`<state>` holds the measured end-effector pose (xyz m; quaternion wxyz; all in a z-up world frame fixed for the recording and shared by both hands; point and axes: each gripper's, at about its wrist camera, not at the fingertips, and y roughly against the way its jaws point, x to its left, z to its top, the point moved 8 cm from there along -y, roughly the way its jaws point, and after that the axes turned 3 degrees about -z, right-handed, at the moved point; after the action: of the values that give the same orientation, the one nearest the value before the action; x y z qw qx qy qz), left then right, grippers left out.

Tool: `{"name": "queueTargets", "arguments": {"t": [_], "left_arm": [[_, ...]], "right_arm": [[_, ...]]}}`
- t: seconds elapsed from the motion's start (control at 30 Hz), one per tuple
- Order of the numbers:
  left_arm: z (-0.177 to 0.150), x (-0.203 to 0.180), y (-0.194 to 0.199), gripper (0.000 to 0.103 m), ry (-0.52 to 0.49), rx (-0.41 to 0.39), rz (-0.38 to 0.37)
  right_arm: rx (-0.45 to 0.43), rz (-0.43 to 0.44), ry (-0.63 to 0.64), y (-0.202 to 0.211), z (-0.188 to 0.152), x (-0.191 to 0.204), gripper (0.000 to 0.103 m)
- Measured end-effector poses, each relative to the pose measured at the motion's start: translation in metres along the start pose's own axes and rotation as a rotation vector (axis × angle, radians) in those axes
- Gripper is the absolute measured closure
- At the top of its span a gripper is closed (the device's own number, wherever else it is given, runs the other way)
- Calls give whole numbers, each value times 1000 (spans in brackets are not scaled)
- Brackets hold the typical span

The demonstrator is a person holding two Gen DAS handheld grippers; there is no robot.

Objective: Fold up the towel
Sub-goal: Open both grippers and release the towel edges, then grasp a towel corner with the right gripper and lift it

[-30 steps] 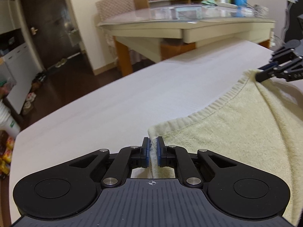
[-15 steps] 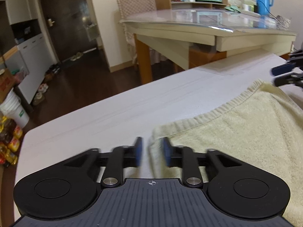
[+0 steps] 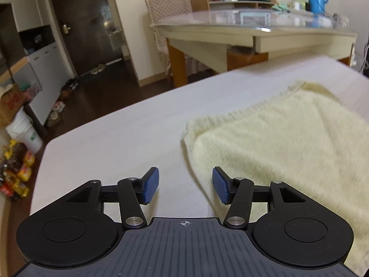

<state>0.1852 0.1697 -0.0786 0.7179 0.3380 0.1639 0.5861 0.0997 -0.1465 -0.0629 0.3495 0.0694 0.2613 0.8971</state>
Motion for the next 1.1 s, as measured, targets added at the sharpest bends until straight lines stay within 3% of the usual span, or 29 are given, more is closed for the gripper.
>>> {"name": "queueTargets", "arguments": {"t": [0.13,0.33,0.47,0.53,0.63,0.83,0.9,0.97,1.1], "left_arm": [[-6,1,7,47,-17,10,33],[-5,-3,34,41,-5,-51,37],[-9,-18,67,40,-30,-109,-22],[-15,-30,85,40,-56,-131,-79],[-27,-53,110,41,-102,-151,-176],[-66,-111,132,42,-342,-140,-256],[-81,-123,133,49,-416,-124,-268],[-92,-128,132,52,-475,-116,-253],[-105,-131,127,54,-572,-117,-196]], "right_arm": [[17,18,88,13,-13,20,31],[83,1,436,7,-38,70,37],[104,-21,539,-6,-47,80,52],[112,-34,573,-11,-47,82,65],[119,-57,618,-17,-49,82,66],[137,-91,705,-28,-59,84,69],[132,-92,701,-27,-60,83,70],[129,-93,678,-25,-58,82,83],[134,-82,647,-18,-55,79,87]]}}
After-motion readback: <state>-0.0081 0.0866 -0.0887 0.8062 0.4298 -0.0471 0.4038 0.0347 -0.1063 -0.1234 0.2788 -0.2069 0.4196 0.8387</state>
